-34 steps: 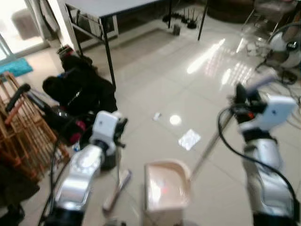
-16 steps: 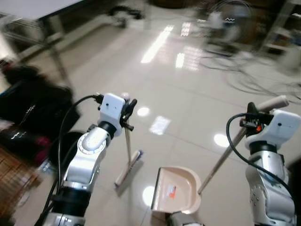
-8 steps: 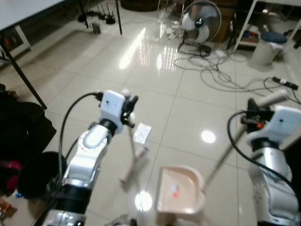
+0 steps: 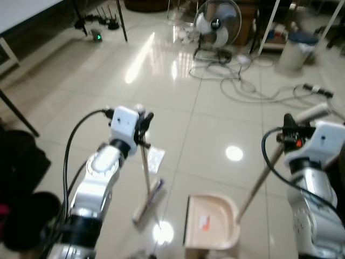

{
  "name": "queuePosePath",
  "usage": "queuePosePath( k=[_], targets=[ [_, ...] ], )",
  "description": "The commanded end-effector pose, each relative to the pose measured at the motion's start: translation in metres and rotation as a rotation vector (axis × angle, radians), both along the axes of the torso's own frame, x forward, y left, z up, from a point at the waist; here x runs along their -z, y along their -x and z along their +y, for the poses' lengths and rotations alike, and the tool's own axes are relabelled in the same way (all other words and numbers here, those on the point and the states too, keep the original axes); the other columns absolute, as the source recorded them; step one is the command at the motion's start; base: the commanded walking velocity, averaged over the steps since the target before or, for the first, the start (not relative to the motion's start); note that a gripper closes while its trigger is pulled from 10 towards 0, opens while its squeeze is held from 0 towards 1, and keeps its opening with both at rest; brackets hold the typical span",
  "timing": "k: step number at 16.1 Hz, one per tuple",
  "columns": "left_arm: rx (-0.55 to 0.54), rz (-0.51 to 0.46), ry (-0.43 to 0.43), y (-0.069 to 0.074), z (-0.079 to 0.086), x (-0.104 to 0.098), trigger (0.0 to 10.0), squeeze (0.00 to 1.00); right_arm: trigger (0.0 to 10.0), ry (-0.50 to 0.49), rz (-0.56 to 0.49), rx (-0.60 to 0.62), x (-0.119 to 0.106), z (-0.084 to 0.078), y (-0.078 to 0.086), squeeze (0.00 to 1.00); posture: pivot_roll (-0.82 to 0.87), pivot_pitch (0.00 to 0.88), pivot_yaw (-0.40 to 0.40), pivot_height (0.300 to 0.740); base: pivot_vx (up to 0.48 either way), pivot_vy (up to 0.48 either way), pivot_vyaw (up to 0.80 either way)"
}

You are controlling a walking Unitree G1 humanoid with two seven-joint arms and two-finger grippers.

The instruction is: Sweep floor

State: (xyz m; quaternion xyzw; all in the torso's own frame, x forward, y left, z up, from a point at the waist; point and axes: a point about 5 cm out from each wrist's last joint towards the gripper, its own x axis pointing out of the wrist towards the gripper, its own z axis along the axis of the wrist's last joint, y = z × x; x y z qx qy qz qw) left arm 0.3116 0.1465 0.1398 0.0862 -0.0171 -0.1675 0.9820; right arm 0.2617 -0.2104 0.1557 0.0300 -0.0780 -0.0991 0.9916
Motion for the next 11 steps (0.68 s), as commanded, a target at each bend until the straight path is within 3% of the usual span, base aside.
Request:
queuePosePath(
  k=[1, 6, 11],
  targets=[
    [-0.025, -0.041, -0.032, -0.0011, 0.0072, -0.0087, 10.0, 0.00, 10.0, 0.018, -0.014, -0.054, -0.0070, 0.0081, -0.0018, 0.00, -0.13, 0.083, 0.028, 0.740, 0.345, 0.000, 0.00],
    [-0.027, -0.042, -0.030, -0.0013, 0.0075, -0.0092, 10.0, 0.00, 10.0, 0.024, -0.020, -0.050, -0.0079, 0.0079, -0.0040, 0.00, -0.13, 0.079, 0.034, 0.740, 0.345, 0.000, 0.72],
    [-0.035, -0.048, -0.032, -0.0029, 0.0082, -0.0101, 10.0, 0.00, 10.0, 0.014, -0.052, -0.057, -0.0111, 0.0090, -0.0041, 0.00, -0.13, 0.065, 0.035, 0.740, 0.345, 0.000, 0.00]
  ],
)
